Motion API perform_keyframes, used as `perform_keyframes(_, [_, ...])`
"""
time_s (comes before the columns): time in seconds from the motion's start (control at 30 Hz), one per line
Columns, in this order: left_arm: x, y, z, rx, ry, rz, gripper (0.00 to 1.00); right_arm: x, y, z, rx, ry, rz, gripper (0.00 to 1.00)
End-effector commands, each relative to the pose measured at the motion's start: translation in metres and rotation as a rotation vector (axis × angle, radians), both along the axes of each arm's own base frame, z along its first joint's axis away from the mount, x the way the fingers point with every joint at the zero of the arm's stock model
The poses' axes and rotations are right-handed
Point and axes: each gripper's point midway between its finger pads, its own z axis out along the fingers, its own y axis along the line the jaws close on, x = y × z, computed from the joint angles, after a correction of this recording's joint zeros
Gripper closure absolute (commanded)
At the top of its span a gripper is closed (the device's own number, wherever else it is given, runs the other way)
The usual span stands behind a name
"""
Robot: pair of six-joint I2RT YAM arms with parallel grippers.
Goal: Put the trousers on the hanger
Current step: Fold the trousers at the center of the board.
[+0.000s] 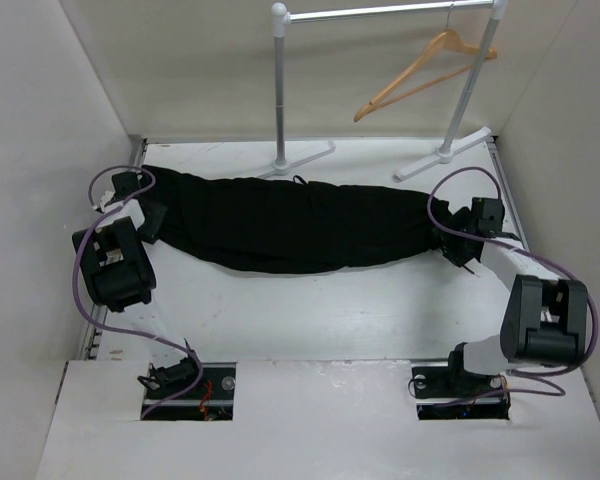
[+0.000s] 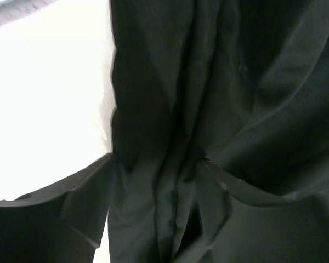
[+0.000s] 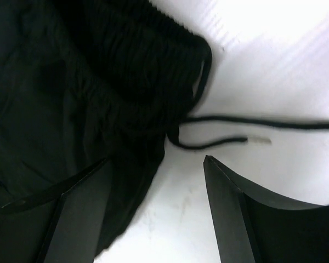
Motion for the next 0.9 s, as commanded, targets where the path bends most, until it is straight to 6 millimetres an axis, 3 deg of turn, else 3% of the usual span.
perform_keyframes(0.0, [-0.008, 0.019, 0.0, 0.048, 0.001, 0.07, 0.49, 0.036, -0.007, 0.009, 0.043, -0.097, -0.048, 0.27])
perform_keyframes(0.1, [-0.011, 0.028, -0.007, 0.049, 0.018, 0.103, 0.67, 0.038, -0.013, -0.006, 0.047, -0.068, -0.075, 0.32])
perform_keyframes(0.13, [-0.013, 0.03, -0.007, 0.052, 0.025, 0.111, 0.75, 0.04, -0.017, -0.01, 0.048, -0.063, -0.09, 0.41])
perform_keyframes(0.2, [-0.022, 0.034, -0.006, 0.064, 0.044, 0.128, 0.84, 0.041, -0.025, -0.014, 0.062, -0.053, -0.132, 0.71])
perform_keyframes(0.27, [-0.034, 0.034, -0.004, 0.077, 0.067, 0.137, 0.87, 0.038, -0.034, -0.015, 0.068, -0.051, -0.167, 0.84])
perform_keyframes(0.43, [-0.076, 0.027, 0.002, 0.109, 0.126, 0.16, 0.87, 0.013, -0.053, -0.002, 0.047, -0.053, -0.251, 0.9])
perform_keyframes(0.57, [-0.104, 0.011, 0.012, 0.154, 0.18, 0.147, 0.84, -0.014, -0.06, 0.007, 0.02, -0.051, -0.289, 0.81])
perform_keyframes(0.67, [-0.122, -0.01, 0.016, 0.176, 0.203, 0.097, 0.72, -0.026, -0.061, 0.015, 0.01, -0.065, -0.267, 0.49])
perform_keyframes(0.73, [-0.133, -0.016, 0.017, 0.179, 0.201, 0.102, 0.62, -0.034, -0.057, 0.023, 0.009, -0.068, -0.251, 0.33])
perform_keyframes(0.87, [-0.149, -0.014, 0.032, 0.177, 0.169, 0.135, 0.44, -0.048, -0.063, 0.045, -0.033, -0.096, -0.269, 0.22])
